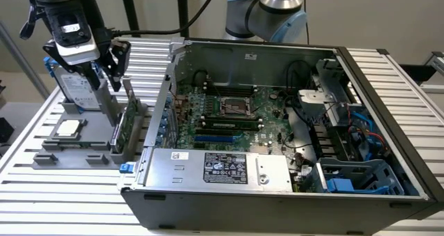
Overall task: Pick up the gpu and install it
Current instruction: 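Pick up the gpu and move the gpu toward the slot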
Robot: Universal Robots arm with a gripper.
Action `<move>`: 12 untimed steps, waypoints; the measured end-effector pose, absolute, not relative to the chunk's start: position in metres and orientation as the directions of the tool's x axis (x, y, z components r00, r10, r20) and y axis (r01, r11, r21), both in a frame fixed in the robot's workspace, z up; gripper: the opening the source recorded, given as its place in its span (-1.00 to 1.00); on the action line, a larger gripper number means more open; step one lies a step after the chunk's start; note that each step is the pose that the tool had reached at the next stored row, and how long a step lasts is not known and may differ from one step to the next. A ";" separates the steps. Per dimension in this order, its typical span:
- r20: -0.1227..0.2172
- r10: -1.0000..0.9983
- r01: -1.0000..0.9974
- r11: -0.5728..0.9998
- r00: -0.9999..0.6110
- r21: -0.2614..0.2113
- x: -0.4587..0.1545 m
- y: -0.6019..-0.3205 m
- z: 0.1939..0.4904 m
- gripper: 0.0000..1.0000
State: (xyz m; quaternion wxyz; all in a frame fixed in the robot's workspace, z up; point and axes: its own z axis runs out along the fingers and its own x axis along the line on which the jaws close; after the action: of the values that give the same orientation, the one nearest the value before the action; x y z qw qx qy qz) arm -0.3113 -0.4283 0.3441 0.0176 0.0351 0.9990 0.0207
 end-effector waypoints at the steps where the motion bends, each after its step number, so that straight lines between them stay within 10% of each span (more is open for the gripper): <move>1: -0.034 0.071 0.069 0.997 -0.997 0.043 -0.311 -0.428 0.342 1.00; 12: -0.034 0.071 0.069 0.997 -0.997 0.043 -0.311 -0.428 0.322 1.00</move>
State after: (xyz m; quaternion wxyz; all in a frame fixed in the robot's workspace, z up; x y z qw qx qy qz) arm -0.3113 -0.4283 0.3223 0.0176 0.0351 0.9990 0.0207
